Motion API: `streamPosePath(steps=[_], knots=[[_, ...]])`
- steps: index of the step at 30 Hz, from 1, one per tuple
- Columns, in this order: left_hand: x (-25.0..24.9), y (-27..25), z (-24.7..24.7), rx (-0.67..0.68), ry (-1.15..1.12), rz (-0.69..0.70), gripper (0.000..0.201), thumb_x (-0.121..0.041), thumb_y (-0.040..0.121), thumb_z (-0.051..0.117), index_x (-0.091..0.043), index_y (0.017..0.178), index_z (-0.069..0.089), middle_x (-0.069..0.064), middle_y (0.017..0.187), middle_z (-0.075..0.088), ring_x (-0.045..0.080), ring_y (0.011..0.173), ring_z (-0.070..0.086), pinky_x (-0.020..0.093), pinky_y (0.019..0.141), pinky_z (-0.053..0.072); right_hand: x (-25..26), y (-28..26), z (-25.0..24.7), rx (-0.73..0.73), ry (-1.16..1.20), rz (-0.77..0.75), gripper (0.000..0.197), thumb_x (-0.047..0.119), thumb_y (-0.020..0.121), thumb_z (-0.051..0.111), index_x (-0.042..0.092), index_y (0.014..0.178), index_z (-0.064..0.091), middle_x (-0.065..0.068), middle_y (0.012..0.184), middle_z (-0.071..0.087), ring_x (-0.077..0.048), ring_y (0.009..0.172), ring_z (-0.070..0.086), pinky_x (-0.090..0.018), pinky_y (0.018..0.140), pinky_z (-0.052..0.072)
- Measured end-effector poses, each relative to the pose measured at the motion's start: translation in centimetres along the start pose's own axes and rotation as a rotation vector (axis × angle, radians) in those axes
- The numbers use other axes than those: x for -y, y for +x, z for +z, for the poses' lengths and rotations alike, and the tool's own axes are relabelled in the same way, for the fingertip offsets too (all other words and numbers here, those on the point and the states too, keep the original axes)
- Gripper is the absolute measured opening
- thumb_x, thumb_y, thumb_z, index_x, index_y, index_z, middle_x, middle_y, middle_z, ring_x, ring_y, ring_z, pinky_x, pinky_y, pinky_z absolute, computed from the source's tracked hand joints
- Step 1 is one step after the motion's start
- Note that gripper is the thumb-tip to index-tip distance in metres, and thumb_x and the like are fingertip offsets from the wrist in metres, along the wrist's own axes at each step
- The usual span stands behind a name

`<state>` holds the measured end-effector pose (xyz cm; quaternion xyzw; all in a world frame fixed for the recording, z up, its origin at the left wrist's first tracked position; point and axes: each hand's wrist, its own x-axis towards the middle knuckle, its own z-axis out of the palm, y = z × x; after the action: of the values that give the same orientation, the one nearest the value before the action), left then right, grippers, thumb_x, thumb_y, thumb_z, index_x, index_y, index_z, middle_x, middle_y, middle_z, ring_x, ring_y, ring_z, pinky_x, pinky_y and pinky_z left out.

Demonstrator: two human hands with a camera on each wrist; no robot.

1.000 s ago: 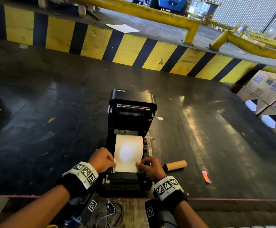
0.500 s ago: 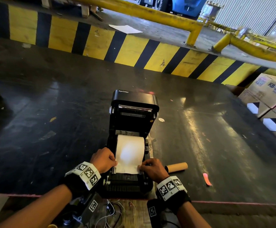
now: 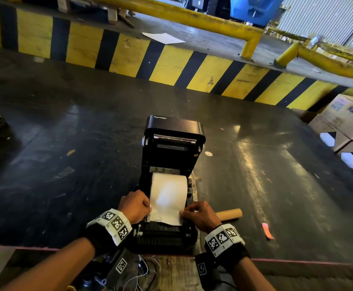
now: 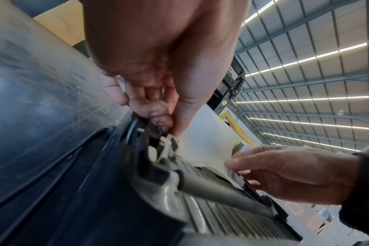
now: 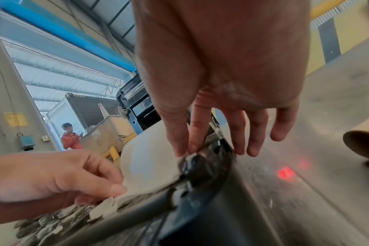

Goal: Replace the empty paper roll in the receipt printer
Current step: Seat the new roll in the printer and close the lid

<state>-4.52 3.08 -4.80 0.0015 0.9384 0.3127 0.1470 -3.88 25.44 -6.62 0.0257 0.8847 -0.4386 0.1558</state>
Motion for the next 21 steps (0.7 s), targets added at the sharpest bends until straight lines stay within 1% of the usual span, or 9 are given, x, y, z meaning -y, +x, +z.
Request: streamPosePath(steps=[4, 6, 9, 12, 14, 16, 18, 20, 21], knots=[[-0.4, 0.1, -0.5, 0.088, 0.034, 0.014, 0.018, -0.017, 0.08, 0.066, -0.009, 0.065, 0.071, 0.007, 0.095, 0.075, 0.025, 0.095, 0.066, 0.04, 0.093, 0.049, -0.2, 0.2, 0.2, -0.065, 0.049, -0.032, 0.015, 0.022, 0.084, 0.068, 0.009, 0.078, 0.073, 0.0, 0.067, 0.065, -0.006, 0.062, 0.057, -0.005, 0.053, 0.042], [-0.1, 0.6, -0.6, 0.114, -0.029, -0.002, 0.017, -0.019, 0.078, 0.069, -0.006, 0.067, 0.073, 0.009, 0.088, 0.075, 0.024, 0.088, 0.068, 0.038, 0.087, 0.054, -0.2, 0.0, 0.2, -0.046, 0.019, -0.048, 0.017, 0.02, 0.083, 0.069, 0.005, 0.081, 0.074, -0.001, 0.069, 0.065, -0.004, 0.062, 0.056, -0.005, 0.054, 0.042], [0.5, 0.9, -0.5, 0.075, -0.122, -0.009, 0.021, -0.021, 0.076, 0.073, -0.001, 0.068, 0.073, 0.011, 0.07, 0.071, 0.021, 0.073, 0.067, 0.034, 0.074, 0.054, -0.2, 0.0, 0.1, 0.001, -0.036, -0.015, 0.01, 0.019, 0.081, 0.07, 0.015, 0.072, 0.073, 0.005, 0.063, 0.062, 0.001, 0.057, 0.053, -0.005, 0.05, 0.04], [0.6, 0.6, -0.1, 0.014, -0.113, 0.03, 0.009, -0.012, 0.076, 0.072, -0.005, 0.078, 0.076, 0.011, 0.083, 0.076, 0.021, 0.081, 0.07, 0.032, 0.079, 0.056, -0.2, -0.2, 0.2, -0.04, -0.013, -0.015, 0.014, 0.021, 0.082, 0.069, 0.012, 0.071, 0.07, 0.002, 0.062, 0.061, -0.004, 0.055, 0.053, -0.005, 0.046, 0.039], [0.5, 0.3, 0.0, 0.021, -0.059, 0.048, 0.008, -0.013, 0.076, 0.069, -0.01, 0.077, 0.077, 0.008, 0.084, 0.077, 0.022, 0.08, 0.07, 0.034, 0.079, 0.057, 0.1, -0.4, 0.2, -0.063, 0.014, -0.028, 0.018, 0.022, 0.084, 0.067, 0.007, 0.075, 0.072, -0.003, 0.067, 0.065, -0.007, 0.058, 0.055, -0.007, 0.048, 0.04], [0.4, 0.2, -0.2, 0.037, -0.046, 0.025, 0.01, -0.014, 0.076, 0.067, -0.012, 0.07, 0.075, 0.007, 0.076, 0.074, 0.023, 0.076, 0.07, 0.036, 0.076, 0.058, 0.2, -0.5, 0.3, -0.052, -0.015, -0.026, 0.02, 0.021, 0.084, 0.066, 0.018, 0.064, 0.069, 0.004, 0.062, 0.062, -0.004, 0.056, 0.053, -0.009, 0.05, 0.04], [0.2, 0.3, -0.4, 0.049, -0.104, -0.004, 0.019, -0.014, 0.076, 0.067, -0.009, 0.058, 0.069, 0.007, 0.061, 0.064, 0.021, 0.064, 0.066, 0.034, 0.067, 0.056, 0.2, -0.5, 0.5, -0.04, -0.071, -0.019, 0.034, 0.022, 0.083, 0.067, 0.03, 0.051, 0.059, 0.011, 0.053, 0.055, -0.001, 0.051, 0.049, -0.016, 0.052, 0.04], [0.0, 0.2, -0.5, 0.04, -0.158, -0.026, 0.027, -0.016, 0.077, 0.069, -0.007, 0.052, 0.064, 0.004, 0.052, 0.053, 0.015, 0.053, 0.055, 0.026, 0.055, 0.049, 0.4, -0.6, 0.4, -0.031, -0.091, 0.004, 0.036, 0.023, 0.083, 0.067, 0.03, 0.049, 0.058, 0.011, 0.052, 0.054, -0.002, 0.051, 0.049, -0.02, 0.055, 0.04], [0.0, 0.2, -0.4, 0.027, -0.177, -0.027, 0.025, -0.017, 0.077, 0.071, -0.006, 0.055, 0.067, 0.002, 0.051, 0.053, 0.013, 0.054, 0.054, 0.023, 0.055, 0.046, 0.6, -0.7, 0.4, -0.03, -0.101, 0.011, 0.032, 0.024, 0.083, 0.067, 0.029, 0.052, 0.059, 0.008, 0.055, 0.056, -0.005, 0.054, 0.051, -0.023, 0.058, 0.042]])
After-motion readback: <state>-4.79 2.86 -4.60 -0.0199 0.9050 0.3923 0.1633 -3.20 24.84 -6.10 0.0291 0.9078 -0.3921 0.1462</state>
